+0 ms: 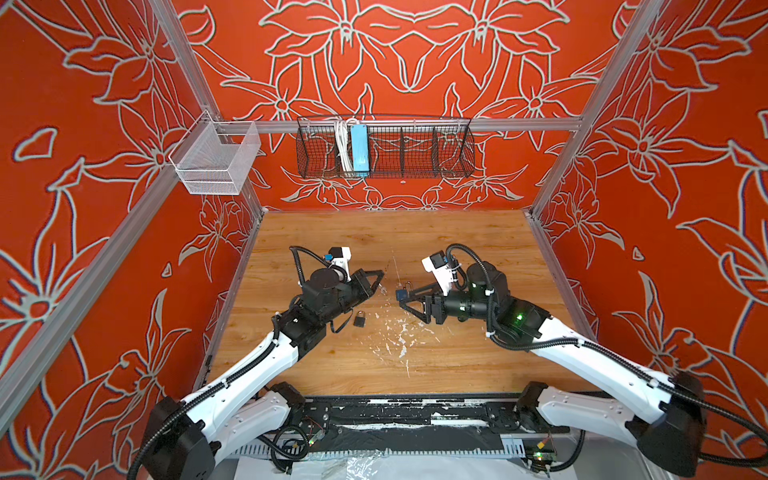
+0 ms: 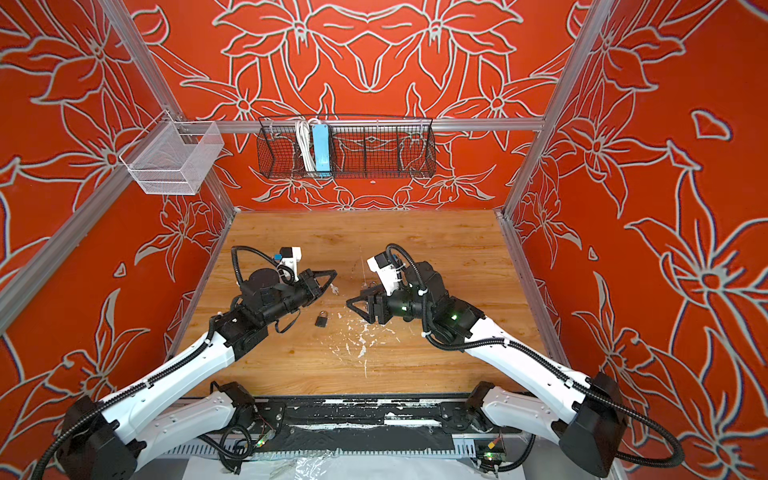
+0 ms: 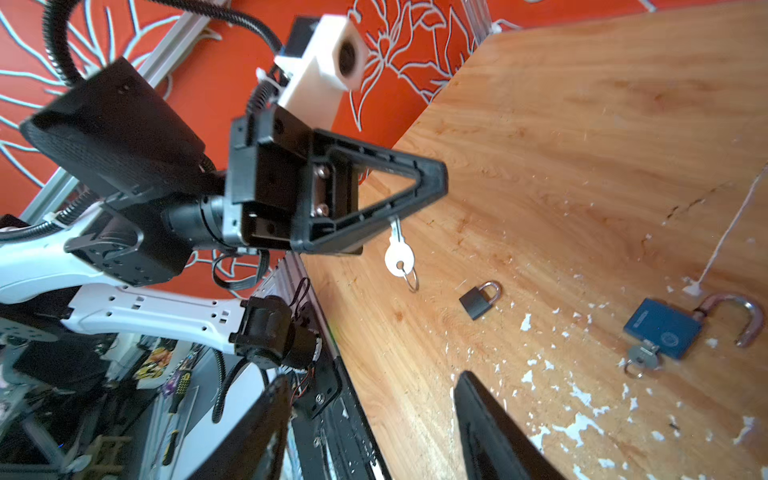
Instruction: Unlock with the key
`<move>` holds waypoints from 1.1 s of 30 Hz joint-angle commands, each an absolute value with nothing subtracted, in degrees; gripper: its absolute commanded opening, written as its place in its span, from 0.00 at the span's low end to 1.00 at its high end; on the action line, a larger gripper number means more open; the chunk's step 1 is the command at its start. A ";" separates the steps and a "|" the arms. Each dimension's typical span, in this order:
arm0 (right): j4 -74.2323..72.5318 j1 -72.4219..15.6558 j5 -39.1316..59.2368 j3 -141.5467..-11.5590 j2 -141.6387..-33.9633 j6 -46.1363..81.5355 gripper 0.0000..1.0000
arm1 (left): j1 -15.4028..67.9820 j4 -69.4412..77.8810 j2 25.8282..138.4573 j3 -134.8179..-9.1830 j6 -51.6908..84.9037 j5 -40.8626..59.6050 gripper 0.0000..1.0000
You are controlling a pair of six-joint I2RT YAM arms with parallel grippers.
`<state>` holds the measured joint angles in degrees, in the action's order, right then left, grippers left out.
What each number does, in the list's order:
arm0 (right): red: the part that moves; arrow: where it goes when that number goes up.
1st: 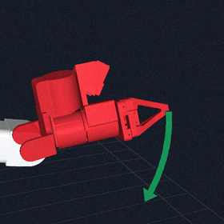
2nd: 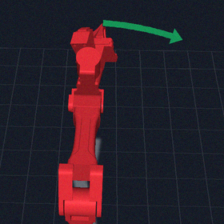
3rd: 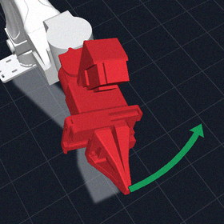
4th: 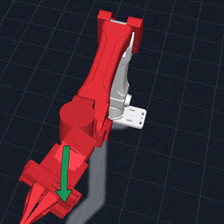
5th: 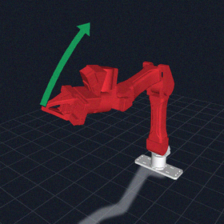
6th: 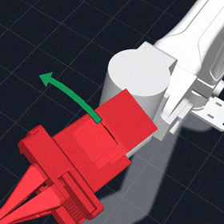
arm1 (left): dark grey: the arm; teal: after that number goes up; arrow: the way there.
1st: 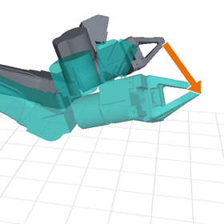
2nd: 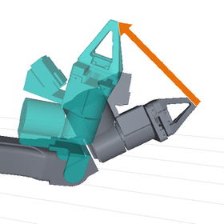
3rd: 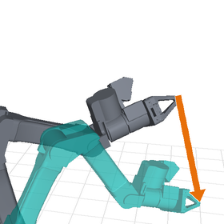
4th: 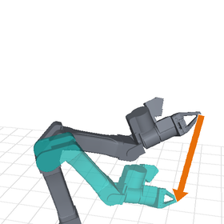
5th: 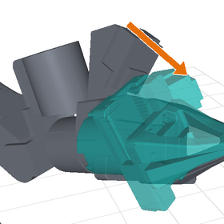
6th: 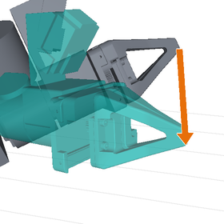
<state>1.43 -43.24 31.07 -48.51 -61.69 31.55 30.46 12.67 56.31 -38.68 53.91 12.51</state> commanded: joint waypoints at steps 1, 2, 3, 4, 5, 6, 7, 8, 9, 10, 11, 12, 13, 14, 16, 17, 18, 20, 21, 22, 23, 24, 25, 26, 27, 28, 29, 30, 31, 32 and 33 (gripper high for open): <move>-4.14 -41.03 39.19 -46.86 -61.35 39.30 0.64 | 30.78 20.68 56.95 -38.46 46.03 16.22 0.00; -5.10 -40.43 40.32 -46.76 -61.56 39.92 0.64 | 30.76 21.33 57.95 -38.37 45.23 16.68 0.00; -6.50 -39.73 41.57 -46.68 -61.89 40.65 0.64 | 30.81 22.05 58.09 -38.38 44.43 17.31 0.00; -7.96 -39.13 42.85 -46.52 -62.39 41.52 0.64 | 30.77 22.87 58.31 -38.44 43.84 18.01 0.00; -9.42 -38.58 43.94 -46.43 -62.89 42.46 0.64 | 30.76 23.67 58.56 -38.41 43.45 18.63 0.00; -11.27 -38.02 44.77 -46.45 -63.54 43.51 0.63 | 30.74 24.54 58.86 -38.44 43.10 19.35 0.00; -12.92 -37.56 45.73 -46.41 -64.04 44.47 0.63 | 30.76 25.30 59.25 -38.49 42.98 19.77 0.00; -14.21 -37.20 46.26 -46.41 -64.45 45.23 0.62 | 30.76 25.73 59.60 -38.66 42.91 20.13 0.00; -15.43 -36.84 46.42 -46.32 -64.77 45.78 0.62 | 30.76 25.99 60.05 -39.00 42.85 20.45 0.00; -16.75 -36.74 46.72 -46.24 -65.21 46.08 0.61 | 30.77 26.24 60.50 -39.41 42.67 20.97 0.00; -17.82 -36.74 47.15 -46.22 -65.51 46.14 0.61 | 30.76 26.62 60.94 -39.71 42.63 21.26 0.00; -18.36 -36.57 47.41 -46.30 -66.10 45.99 0.61 | 30.76 27.08 61.33 -40.00 42.63 21.56 0.00; -18.21 -36.41 47.53 -46.57 -66.71 45.80 0.60 | 30.76 27.41 61.84 -40.33 42.63 21.99 0.00; -18.42 -36.14 47.65 -46.82 -67.38 45.91 0.59 | 30.76 27.77 62.27 -40.62 42.63 22.36 0.00; -21.26 -35.66 48.55 -46.75 -68.75 47.20 0.55 | 30.76 28.08 63.07 -41.28 42.63 23.10 0.00; -22.20 -35.52 48.77 -46.76 -69.45 47.68 0.55 | 30.76 28.40 63.45 -41.48 42.63 23.23 0.00; -22.64 -35.41 48.78 -46.82 -70.13 47.88 0.55 | 30.76 28.73 63.76 -41.64 42.71 23.29 0.00; -22.35 -35.05 48.77 -47.02 -71.30 47.75 0.54 | 30.76 29.53 64.14 -41.66 42.89 23.44 0.00; -22.85 -34.77 48.82 -46.89 -71.69 48.02 0.54 | 30.76 29.78 64.25 -41.67 42.89 23.47 0.00; -23.45 -34.64 49.00 -46.60 -71.96 48.14 0.54 | 30.76 29.84 64.27 -41.66 42.89 23.30 0.00; -24.03 -34.51 49.10 -46.37 -72.11 48.16 0.54 | 30.76 29.90 64.17 -41.66 42.89 23.16 0.00; -24.78 -34.40 49.40 -46.08 -72.29 48.25 0.54 | 30.76 30.01 64.31 -41.58 42.89 22.98 0.00; -25.47 -34.21 49.69 -45.89 -72.29 48.33 0.54 | 30.76 29.99 64.33 -41.67 42.97 22.87 0.00; -26.00 -34.08 49.80 -45.67 -72.27 48.42 0.54 | 30.78 30.19 64.39 -41.73 43.06 22.99 0.00; -26.35 -34.08 49.53 -45.53 -72.37 48.43 0.54 | 30.76 30.40 64.48 -41.75 43.13 23.20 0.00; -26.44 -33.94 49.36 -45.46 -72.58 48.47 0.54 | 30.76 30.62 64.56 -41.83 43.30 23.24 0.00; -26.94 -33.94 49.30 -45.36 -73.03 48.87 0.53 | 30.76 30.91 64.71 -41.97 43.49 23.13 0.00; -28.04 -33.85 49.68 -45.27 -73.58 49.60 0.52 | 30.76 31.04 64.86 -42.18 43.66 23.12 0.00; -29.26 -33.75 50.18 -45.22 -74.12 50.42 0.51 | 30.76 31.07 65.04 -42.39 43.76 23.22 0.00; -30.86 -33.71 50.76 -45.11 -74.69 51.35 0.51 | 30.76 31.08 65.22 -42.66 43.92 23.36 0.00; -32.54 -33.59 51.15 -45.01 -75.11 52.11 0.50 | 30.76 31.23 65.52 -42.88 44.07 23.60 0.00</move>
